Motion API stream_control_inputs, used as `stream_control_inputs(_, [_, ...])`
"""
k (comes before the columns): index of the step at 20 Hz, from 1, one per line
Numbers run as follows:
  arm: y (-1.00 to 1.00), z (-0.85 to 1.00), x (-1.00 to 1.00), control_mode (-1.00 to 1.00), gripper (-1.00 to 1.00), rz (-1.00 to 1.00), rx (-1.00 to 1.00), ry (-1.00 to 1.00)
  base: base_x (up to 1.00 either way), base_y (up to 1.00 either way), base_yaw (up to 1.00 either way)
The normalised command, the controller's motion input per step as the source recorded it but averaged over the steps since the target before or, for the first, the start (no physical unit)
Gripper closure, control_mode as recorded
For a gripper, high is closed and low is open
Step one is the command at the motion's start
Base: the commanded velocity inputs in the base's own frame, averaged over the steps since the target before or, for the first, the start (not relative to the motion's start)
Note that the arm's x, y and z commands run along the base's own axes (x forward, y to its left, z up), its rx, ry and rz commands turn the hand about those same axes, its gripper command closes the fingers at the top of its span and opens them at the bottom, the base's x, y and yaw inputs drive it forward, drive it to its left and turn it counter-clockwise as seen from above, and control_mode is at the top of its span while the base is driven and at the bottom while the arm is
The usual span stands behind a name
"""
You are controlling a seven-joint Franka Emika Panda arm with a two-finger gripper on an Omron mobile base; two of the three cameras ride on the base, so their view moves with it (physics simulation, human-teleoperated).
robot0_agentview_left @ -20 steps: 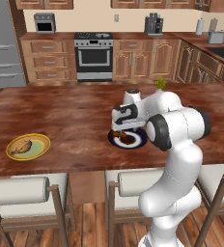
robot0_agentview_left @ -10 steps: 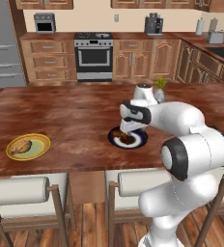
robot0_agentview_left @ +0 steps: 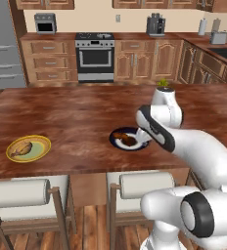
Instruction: Take the chicken drumsticks from the pan and place one on each plate on the dining counter.
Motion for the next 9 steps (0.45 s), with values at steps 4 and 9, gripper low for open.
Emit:
stream_control_inputs(4, [-0.13, 0.28, -0.97, -1.00, -1.00, 0.00, 0.00, 0.00, 0.00, 0.00, 0.00])
stream_control_inputs(9, [-0.02, 0.09, -1.00, -1.00, -1.00, 0.00, 0.00, -0.01, 0.00, 0.00, 0.00])
